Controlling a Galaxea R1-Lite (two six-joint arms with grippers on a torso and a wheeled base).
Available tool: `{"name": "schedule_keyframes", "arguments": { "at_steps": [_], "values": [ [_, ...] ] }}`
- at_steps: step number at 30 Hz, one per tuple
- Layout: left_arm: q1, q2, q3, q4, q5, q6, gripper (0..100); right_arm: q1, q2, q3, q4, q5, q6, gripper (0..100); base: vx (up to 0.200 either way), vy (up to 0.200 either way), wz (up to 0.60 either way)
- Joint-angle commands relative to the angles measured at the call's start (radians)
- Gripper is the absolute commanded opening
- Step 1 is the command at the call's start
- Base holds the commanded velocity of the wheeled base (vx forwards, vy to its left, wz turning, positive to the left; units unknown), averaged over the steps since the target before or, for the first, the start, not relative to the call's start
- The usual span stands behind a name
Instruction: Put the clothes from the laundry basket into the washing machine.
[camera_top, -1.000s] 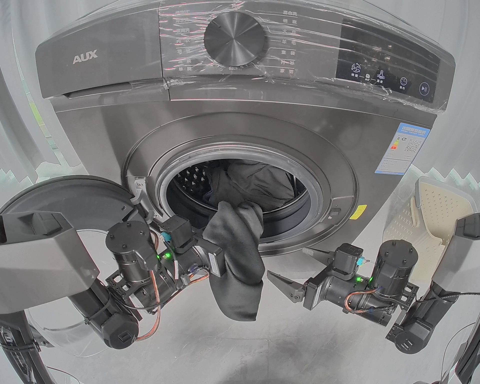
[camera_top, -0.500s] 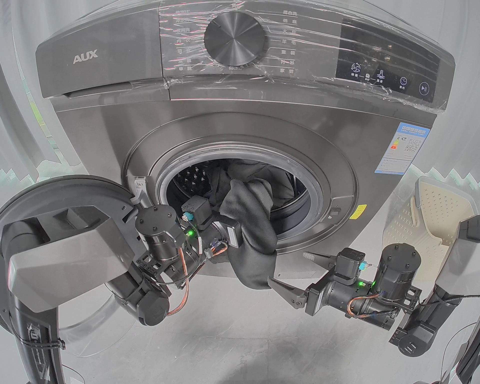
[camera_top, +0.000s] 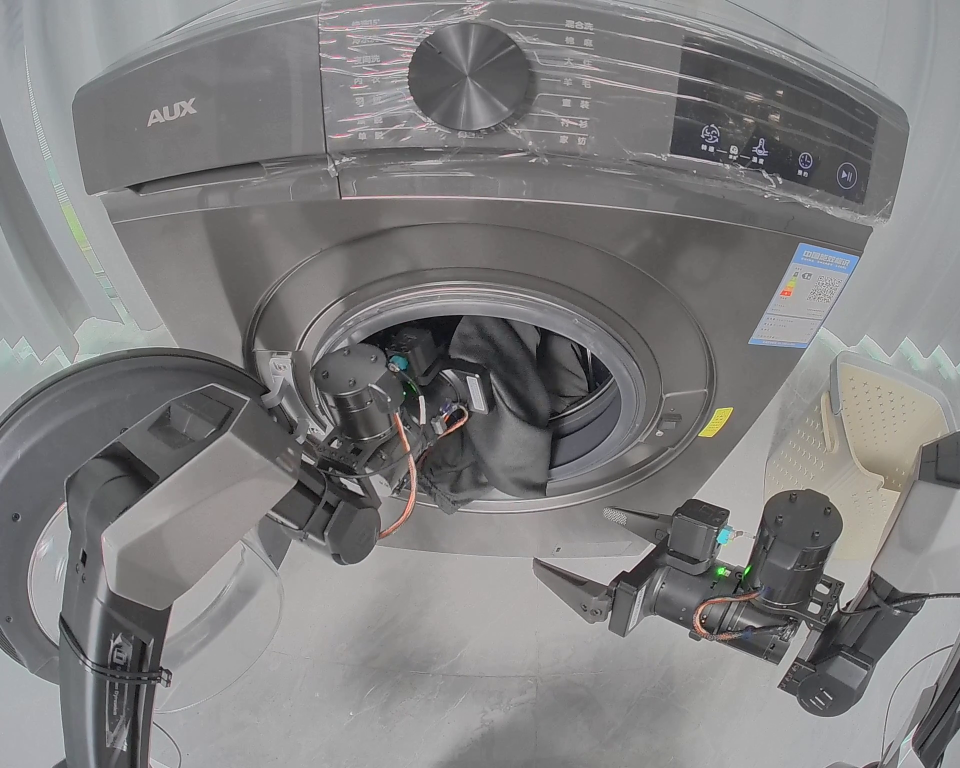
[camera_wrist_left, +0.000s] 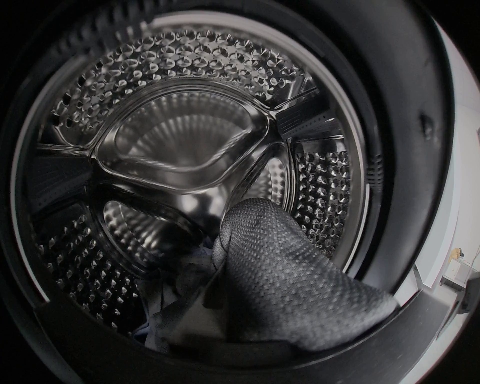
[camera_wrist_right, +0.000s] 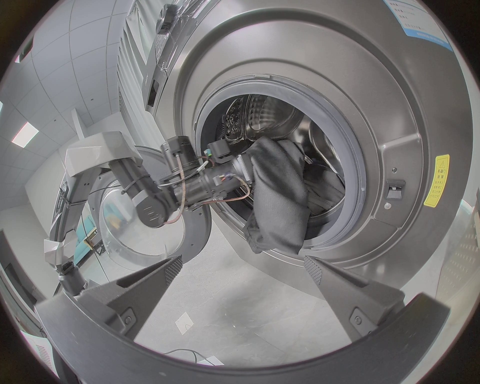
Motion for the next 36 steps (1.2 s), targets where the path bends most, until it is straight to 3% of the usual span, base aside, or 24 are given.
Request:
{"name": "schedule_keyframes", "arguments": {
  "at_steps": [1, 8, 11, 14, 20, 26, 27, 30, 31, 36],
  "values": [
    [0.021, 0.131, -0.221, 0.128, 0.002, -0.008, 0, 0.002, 0.007, 0.001, -0.009, 0.001, 0.001, 100, 0.0, 0.0, 0.0],
    [0.021, 0.222, -0.408, 0.235, 0.013, -0.051, 0, 0.002, 0.008, 0.001, -0.016, 0.001, 0.001, 100, 0.0, 0.0, 0.0],
    [0.021, 0.271, -0.537, 0.301, 0.031, -0.085, 0, 0.002, 0.008, -0.001, -0.016, 0.001, 0.001, 100, 0.0, 0.0, 0.0],
    [0.027, 0.32, -0.648, 0.349, 0.053, -0.091, 0, 0.002, 0.008, 0.001, -0.016, 0.001, 0.001, 100, 0.0, 0.0, 0.0],
    [0.048, 0.326, -0.648, 0.363, 0.073, -0.097, 0, 0.002, 0.01, 0.001, -0.016, 0.003, 0.001, 100, 0.0, 0.0, 0.0],
    [0.045, 0.305, -0.648, 0.373, 0.074, -0.14, 0, 0.001, 0.013, 0.001, -0.016, 0.003, 0.001, 100, 0.0, 0.0, 0.0],
    [0.041, 0.297, -0.648, 0.378, 0.074, -0.151, 100, 0.002, 0.013, 0.001, -0.016, 0.003, 0.001, 100, 0.0, 0.0, 0.0],
    [0.028, 0.257, -0.642, 0.418, 0.08, -0.186, 100, 0.001, 0.013, 0.001, -0.016, 0.003, 0.002, 100, 0.0, 0.0, 0.0],
    [0.028, 0.257, -0.642, 0.418, 0.08, -0.186, 100, 0.001, 0.013, 0.001, -0.016, 0.003, 0.002, 100, 0.0, 0.0, 0.0],
    [0.002, 0.036, -0.345, 0.547, 0.045, -0.209, 100, 0.001, 0.013, 0.001, -0.016, 0.003, 0.002, 100, 0.0, 0.0, 0.0]
  ]
}}
